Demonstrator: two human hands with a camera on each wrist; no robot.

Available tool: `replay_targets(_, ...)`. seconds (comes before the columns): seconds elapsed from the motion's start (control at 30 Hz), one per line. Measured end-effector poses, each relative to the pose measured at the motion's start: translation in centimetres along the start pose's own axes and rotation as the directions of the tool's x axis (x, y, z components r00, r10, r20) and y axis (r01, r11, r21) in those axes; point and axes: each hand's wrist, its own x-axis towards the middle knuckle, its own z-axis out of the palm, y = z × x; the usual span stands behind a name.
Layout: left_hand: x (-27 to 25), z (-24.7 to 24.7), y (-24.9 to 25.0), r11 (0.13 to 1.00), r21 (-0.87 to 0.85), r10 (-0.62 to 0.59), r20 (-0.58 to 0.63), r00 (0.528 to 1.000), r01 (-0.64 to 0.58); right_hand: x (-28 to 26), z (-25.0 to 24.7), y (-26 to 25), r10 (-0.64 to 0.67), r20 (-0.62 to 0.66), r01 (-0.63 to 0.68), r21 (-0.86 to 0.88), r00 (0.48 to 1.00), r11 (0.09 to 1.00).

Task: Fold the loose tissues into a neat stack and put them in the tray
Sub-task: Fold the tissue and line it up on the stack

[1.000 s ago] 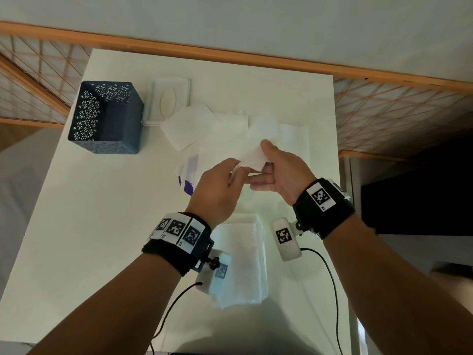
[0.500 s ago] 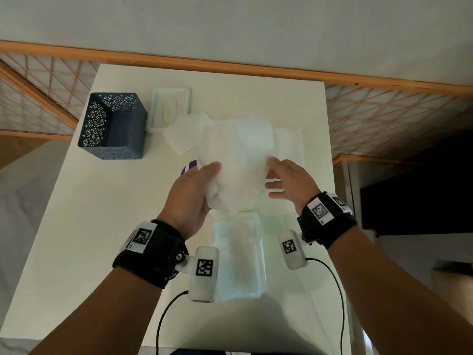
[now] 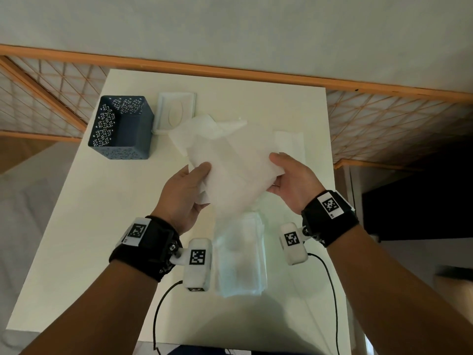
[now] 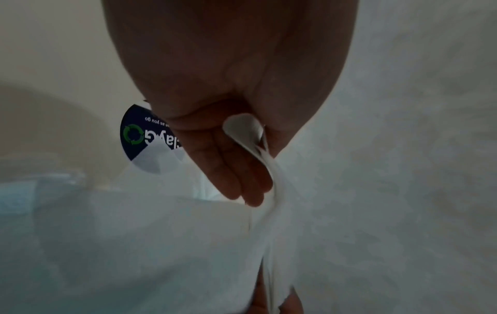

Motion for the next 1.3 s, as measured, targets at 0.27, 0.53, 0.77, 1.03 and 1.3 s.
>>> replay_targets(0.27, 0.4, -1.1, -0.1, 0.977, 0.201, 0.095, -0.102, 0.990, -0.073, 0.9, -0.1, 0.7, -0.212, -0.156, 0.116, -0.472, 0.965, 0.874)
replay_targets(0.53, 0.6, -1.9, 0.1, 0.976, 0.201, 0.121, -0.152, 0.981, -0.089, 2.1, -0.3, 0.6, -0.395, -0.187, 0.155, -0.708, 0.899, 0.689)
replay_targets(0.77, 1.5, -3.8, 0.2, 0.968, 0.231, 0.160, -0.271, 0.949, -0.097, 3.1, -1.1, -0.3, -0.353, -0.340, 0.066, -0.633, 0.872, 0.772)
replay_targets(1.03, 0.6, -4.6, 1.9, 0.975, 0.182, 0.187, -0.359, 0.914, -0.128, 4.9, -2.4, 0.5, -0.244, -0.372, -0.164, -0.786, 0.896, 0.596)
replay_targets(1.3, -1.3, -2.1, 3.9, 0.982, -0.142, 0.110, -0.088, 0.990, -0.122, 2.9, 1.0, 0.2, -0.300, -0.268, -0.061, -0.830, 0.916, 0.555)
